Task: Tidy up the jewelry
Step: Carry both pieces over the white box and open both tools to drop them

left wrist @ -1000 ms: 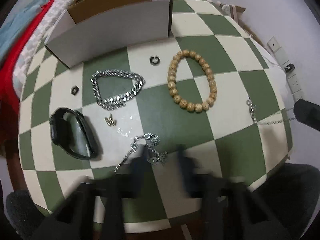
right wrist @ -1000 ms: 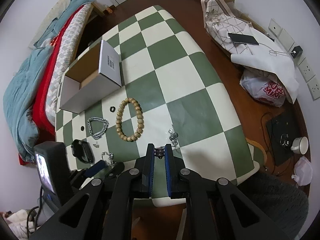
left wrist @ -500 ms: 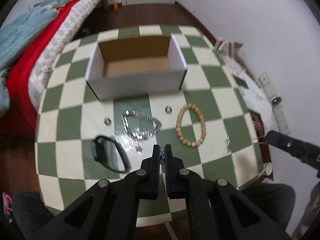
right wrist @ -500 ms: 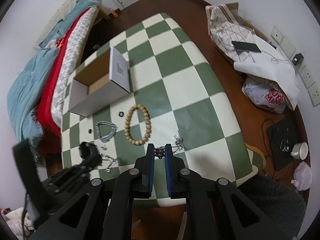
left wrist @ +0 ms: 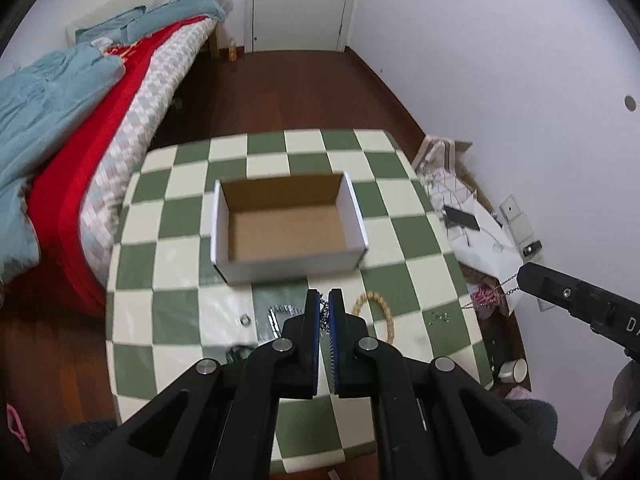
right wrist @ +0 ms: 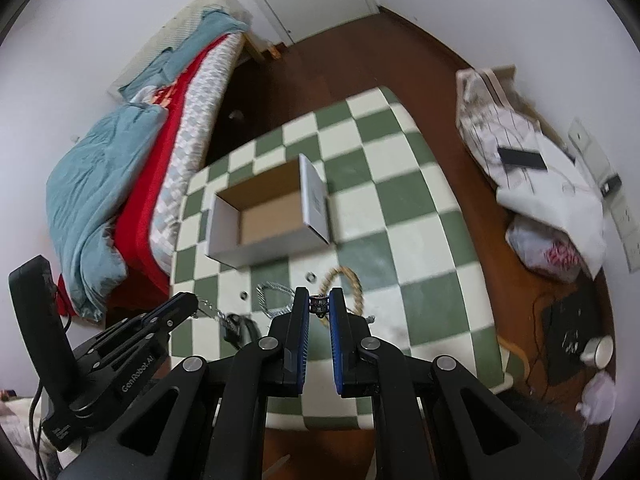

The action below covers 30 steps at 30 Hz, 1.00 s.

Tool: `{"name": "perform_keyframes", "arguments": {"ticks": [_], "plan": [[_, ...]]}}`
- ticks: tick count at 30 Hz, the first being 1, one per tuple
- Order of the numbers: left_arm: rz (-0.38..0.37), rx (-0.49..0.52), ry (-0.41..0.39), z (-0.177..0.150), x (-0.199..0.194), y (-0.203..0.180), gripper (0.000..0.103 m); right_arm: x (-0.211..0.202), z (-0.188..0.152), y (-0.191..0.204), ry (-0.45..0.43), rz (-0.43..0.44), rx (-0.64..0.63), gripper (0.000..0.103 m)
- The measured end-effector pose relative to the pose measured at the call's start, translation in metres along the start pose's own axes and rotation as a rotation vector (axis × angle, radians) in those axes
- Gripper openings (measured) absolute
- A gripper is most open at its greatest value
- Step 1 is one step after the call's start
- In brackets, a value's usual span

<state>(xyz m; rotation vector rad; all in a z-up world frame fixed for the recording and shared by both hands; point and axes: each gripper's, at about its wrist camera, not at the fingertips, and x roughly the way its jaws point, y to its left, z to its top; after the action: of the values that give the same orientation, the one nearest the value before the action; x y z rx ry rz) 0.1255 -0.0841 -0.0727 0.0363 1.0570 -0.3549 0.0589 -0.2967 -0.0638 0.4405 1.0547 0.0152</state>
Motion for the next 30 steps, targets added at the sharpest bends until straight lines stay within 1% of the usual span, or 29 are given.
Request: {"name": "perform_keyframes", "arguments": {"ticks": [4, 8, 13, 16, 20, 24, 26, 30], "plan": [[0.006, -0.012, -0.030, 0.027, -0.007, 0.010, 0.002, -0.008, 0.025, 0.025, -0.032, 0.006, -0.042, 0.010], [0.014, -0.022, -0.046, 0.055, -0.004, 0.023, 0.002, -0.008, 0.054, 0.049, -0.059, 0.015, -0.068, 0.010], [0.002, -0.056, -0.033, 0.087, 0.016, 0.045, 0.002, 0.010, 0.089, 0.073, -0.065, 0.021, -0.087, 0.010], [-0.012, -0.077, -0.007, 0.102, 0.037, 0.056, 0.002, 0.031, 0.105, 0.085, -0.048, 0.027, -0.099, 0.010], [-0.030, -0.098, 0.052, 0.115, 0.074, 0.069, 0.002, 0.071, 0.122, 0.097, 0.000, 0.023, -0.111, 0.010], [-0.035, -0.116, 0.106, 0.119, 0.104, 0.081, 0.002, 0.120, 0.132, 0.100, 0.071, 0.016, -0.107, 0.010], [-0.037, -0.126, 0.144, 0.119, 0.122, 0.088, 0.002, 0.145, 0.136, 0.100, 0.110, 0.005, -0.110, 0.010], [-0.034, -0.128, 0.198, 0.118, 0.147, 0.097, 0.002, 0.189, 0.143, 0.100, 0.177, -0.045, -0.135, 0.010]]}}
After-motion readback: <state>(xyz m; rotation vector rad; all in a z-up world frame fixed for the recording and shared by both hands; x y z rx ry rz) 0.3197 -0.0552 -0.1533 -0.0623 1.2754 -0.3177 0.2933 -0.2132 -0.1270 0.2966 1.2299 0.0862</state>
